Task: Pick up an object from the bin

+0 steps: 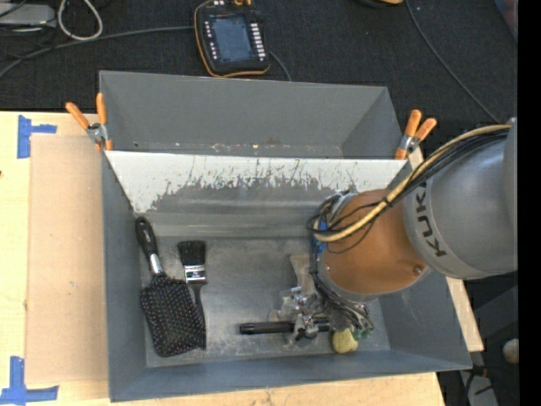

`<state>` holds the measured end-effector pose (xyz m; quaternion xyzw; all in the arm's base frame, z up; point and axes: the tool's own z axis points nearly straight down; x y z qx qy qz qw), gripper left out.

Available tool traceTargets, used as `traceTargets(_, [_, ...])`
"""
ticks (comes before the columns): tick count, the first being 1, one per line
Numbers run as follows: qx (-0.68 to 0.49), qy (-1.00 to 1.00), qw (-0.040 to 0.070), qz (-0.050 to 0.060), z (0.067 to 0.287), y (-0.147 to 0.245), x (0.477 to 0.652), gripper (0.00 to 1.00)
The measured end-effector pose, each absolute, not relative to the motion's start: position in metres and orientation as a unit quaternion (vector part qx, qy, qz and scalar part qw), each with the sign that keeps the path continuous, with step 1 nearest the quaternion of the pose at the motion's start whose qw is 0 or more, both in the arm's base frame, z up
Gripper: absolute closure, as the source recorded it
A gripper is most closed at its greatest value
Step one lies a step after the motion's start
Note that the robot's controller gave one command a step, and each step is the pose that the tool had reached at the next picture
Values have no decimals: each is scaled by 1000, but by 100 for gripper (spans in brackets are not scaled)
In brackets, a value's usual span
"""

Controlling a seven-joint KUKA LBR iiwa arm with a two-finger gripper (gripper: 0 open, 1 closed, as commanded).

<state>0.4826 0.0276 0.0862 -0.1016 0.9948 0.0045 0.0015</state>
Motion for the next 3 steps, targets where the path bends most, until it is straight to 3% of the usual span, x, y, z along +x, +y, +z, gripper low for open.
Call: traceTargets(3, [-99,995,-3,5,162,28,480,100])
